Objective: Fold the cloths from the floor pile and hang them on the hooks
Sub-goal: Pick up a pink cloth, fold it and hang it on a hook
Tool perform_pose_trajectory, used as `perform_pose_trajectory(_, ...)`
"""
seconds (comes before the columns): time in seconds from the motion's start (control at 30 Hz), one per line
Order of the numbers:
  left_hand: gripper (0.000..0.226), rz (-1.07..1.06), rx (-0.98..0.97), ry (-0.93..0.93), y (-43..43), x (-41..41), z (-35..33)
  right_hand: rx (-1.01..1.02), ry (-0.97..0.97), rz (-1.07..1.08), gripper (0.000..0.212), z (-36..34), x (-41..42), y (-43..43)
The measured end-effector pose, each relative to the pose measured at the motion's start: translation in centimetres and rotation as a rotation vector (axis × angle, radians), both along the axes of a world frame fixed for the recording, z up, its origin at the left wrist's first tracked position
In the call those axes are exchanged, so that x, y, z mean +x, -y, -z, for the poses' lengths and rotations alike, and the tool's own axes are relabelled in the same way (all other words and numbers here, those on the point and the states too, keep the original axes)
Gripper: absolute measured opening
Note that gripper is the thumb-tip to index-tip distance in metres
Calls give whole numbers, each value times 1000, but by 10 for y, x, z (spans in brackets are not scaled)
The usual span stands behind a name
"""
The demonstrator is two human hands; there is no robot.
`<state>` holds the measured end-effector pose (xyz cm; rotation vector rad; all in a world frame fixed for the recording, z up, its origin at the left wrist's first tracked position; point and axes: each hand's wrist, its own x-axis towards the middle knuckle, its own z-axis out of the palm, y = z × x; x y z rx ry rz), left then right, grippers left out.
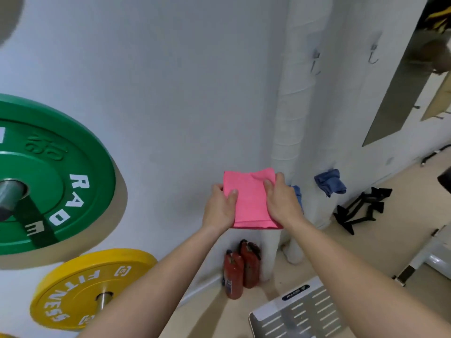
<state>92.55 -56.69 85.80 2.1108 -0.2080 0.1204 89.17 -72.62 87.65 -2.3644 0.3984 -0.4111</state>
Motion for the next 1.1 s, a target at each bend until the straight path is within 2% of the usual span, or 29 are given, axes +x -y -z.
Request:
perform_pose_trajectory(0.23, 38, 45, -76, 93, 109, 61, -59, 62, 171, 2, 26, -50, 54, 110)
perform_pose_trajectory(0.47, 35, 13, -255, 234, 217, 120, -149, 51, 414, -41, 26, -143, 116, 216)
perform_pose_trajectory(0.73, 26, -84, -322, 312, 282, 192, -228, -41, 425, -119, 30, -237, 214, 301)
perform_pose_trajectory(0.9, 13, -115, -341, 246, 290, 225, -232, 44, 359, -263, 20, -244, 256, 331)
perform_pose_trajectory(1.1, 18, -74, -466, -6, 279, 239, -204, 299, 328, -299, 21, -206, 277, 337)
